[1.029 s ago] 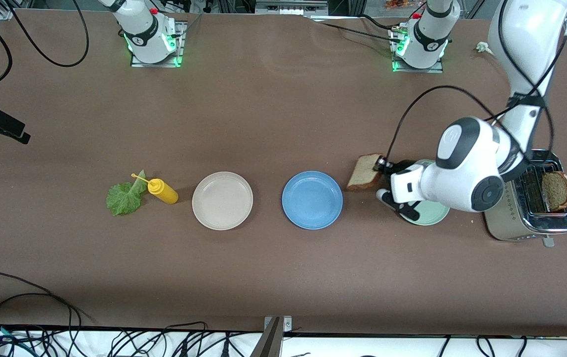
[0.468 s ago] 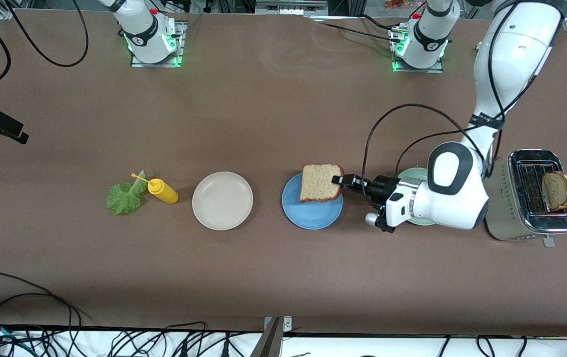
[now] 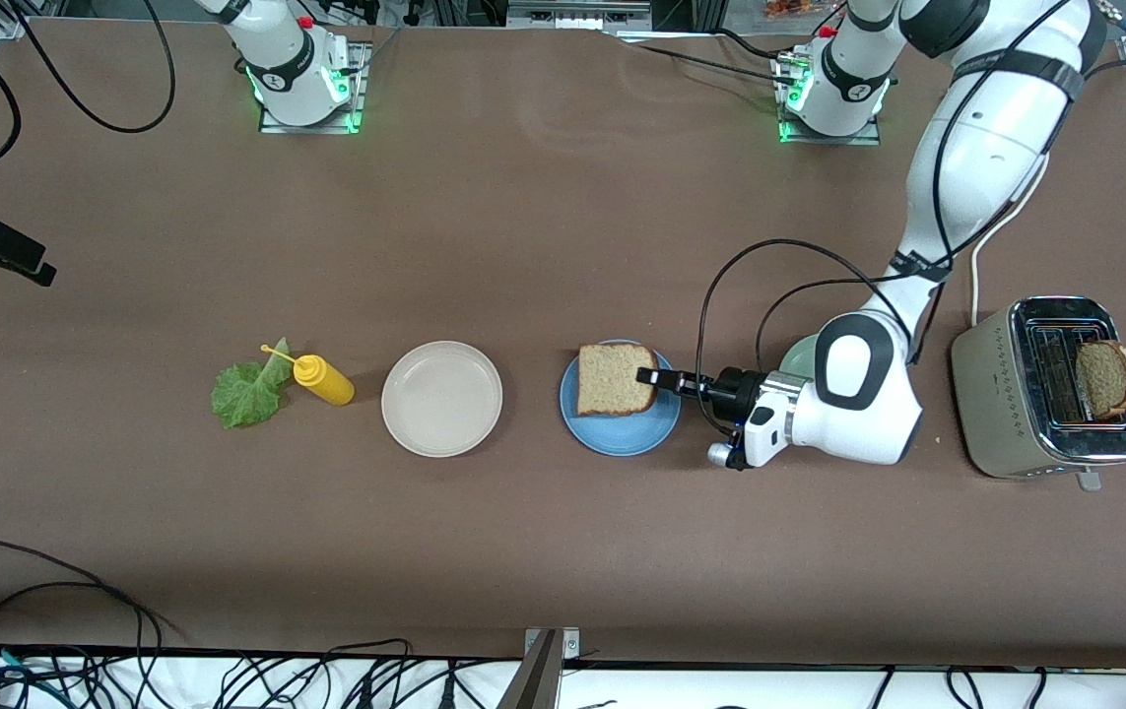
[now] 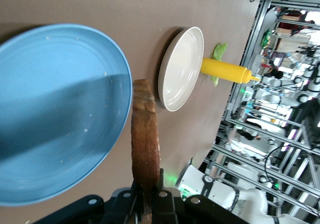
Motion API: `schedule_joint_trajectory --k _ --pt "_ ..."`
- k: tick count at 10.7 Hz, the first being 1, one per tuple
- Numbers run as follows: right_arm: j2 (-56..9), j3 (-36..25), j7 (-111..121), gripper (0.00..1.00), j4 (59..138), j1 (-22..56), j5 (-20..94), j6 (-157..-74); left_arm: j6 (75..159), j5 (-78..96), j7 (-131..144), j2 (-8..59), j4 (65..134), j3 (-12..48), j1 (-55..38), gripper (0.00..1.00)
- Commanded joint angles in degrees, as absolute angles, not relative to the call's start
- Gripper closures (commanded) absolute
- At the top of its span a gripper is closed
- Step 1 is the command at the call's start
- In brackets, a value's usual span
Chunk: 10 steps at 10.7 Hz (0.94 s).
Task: Make sandwich in blue plate with both arms
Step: 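Lower the bread onto the blue plate and open the left gripper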
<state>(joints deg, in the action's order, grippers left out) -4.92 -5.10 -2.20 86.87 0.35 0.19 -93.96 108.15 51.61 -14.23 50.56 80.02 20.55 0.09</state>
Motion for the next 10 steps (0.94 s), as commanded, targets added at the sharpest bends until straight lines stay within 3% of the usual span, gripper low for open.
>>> schedule_joint_trajectory --k 1,6,7,8,10 --pt "-4.7 -5.5 -2.4 0.0 86.2 0.4 0.1 -93.6 108.5 54.8 -19.8 53.6 78.5 20.2 -1.0 1.0" --pt "-4.7 -4.7 -2.4 0.0 86.2 0.5 0.2 -93.3 108.5 55.2 -20.8 55.0 78.8 20.1 -1.0 1.0" --pt "-4.7 -4.7 -2.4 0.0 86.2 0.5 0.2 -93.3 108.5 55.0 -20.8 55.2 78.8 20.1 -0.9 0.97" --pt "-4.7 -4.7 -2.4 0.0 86.2 0.5 0.2 -93.2 108.5 54.8 -20.8 55.2 78.8 20.0 -0.7 0.85" --pt "-4.7 -4.7 -2.4 0.0 86.2 0.5 0.2 -93.4 108.4 54.6 -23.9 55.2 79.1 19.9 -0.2 0.84"
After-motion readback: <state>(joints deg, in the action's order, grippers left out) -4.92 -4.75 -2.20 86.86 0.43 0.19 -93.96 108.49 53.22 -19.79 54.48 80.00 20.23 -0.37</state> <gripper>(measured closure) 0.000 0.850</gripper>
